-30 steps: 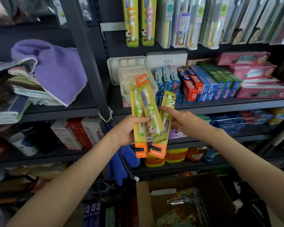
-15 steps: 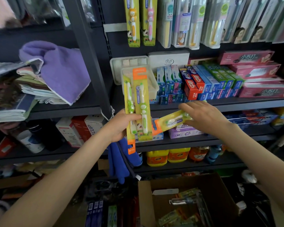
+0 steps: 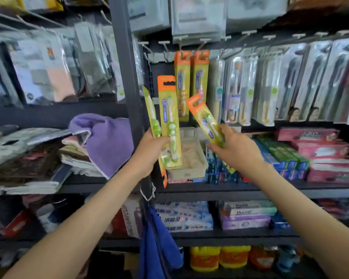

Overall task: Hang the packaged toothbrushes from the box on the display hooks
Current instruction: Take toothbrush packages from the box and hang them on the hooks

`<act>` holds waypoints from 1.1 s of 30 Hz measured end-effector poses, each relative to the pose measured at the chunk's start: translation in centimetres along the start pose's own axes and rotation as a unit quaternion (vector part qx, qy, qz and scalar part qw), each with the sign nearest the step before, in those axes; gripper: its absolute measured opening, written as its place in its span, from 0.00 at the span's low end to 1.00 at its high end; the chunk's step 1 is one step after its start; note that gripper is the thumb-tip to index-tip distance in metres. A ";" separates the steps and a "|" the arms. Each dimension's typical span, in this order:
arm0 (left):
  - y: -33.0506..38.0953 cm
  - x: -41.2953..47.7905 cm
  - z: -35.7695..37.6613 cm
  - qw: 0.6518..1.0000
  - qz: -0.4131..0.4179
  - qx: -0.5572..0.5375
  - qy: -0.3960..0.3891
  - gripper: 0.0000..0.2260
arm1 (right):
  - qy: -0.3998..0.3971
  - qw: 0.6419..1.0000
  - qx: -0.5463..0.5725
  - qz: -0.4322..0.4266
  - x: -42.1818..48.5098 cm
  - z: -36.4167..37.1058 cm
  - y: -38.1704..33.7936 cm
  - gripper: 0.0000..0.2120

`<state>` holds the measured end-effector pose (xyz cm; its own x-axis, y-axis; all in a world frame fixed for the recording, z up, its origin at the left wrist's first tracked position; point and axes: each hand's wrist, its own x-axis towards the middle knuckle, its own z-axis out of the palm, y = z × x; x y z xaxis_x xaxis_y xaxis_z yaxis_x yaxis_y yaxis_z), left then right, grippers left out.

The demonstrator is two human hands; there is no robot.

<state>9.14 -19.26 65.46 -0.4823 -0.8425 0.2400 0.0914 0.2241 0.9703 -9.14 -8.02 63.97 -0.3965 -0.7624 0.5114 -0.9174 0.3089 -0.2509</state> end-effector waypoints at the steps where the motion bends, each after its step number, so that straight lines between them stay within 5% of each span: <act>1: 0.8 0.4 -0.4 1.000 0.016 -0.002 0.011 0.09 | 0.014 1.000 0.011 -0.003 0.9 -0.5 -1.0 0.25; 7: 5.2 2.0 -2.5 0.990 0.106 -0.029 0.085 0.10 | 0.055 0.998 0.025 0.000 5.9 -1.9 -5.8 0.35; 14: 6.7 4.6 -4.8 0.982 0.136 -0.040 0.123 0.19 | 0.061 0.997 0.020 0.044 11.1 -2.0 -8.4 0.20; 21: 5.1 7.0 -5.6 0.981 0.136 -0.055 0.125 0.25 | 0.075 0.990 0.061 0.107 14.0 -1.2 -8.7 0.21; 30: 4.7 7.2 -5.3 0.985 0.117 -0.054 0.113 0.21 | 0.096 0.988 0.071 0.103 15.7 1.1 -8.9 0.23; 33: 4.8 6.5 -4.7 0.986 0.118 -0.052 0.104 0.11 | 0.097 0.986 0.081 0.104 16.0 1.6 -8.7 0.22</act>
<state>10.51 -25.98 71.80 -0.2497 -0.8576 0.4497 0.2729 0.3833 0.8824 -7.46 -23.81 73.03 -0.5885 -0.5638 0.5795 -0.8047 0.3393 -0.4872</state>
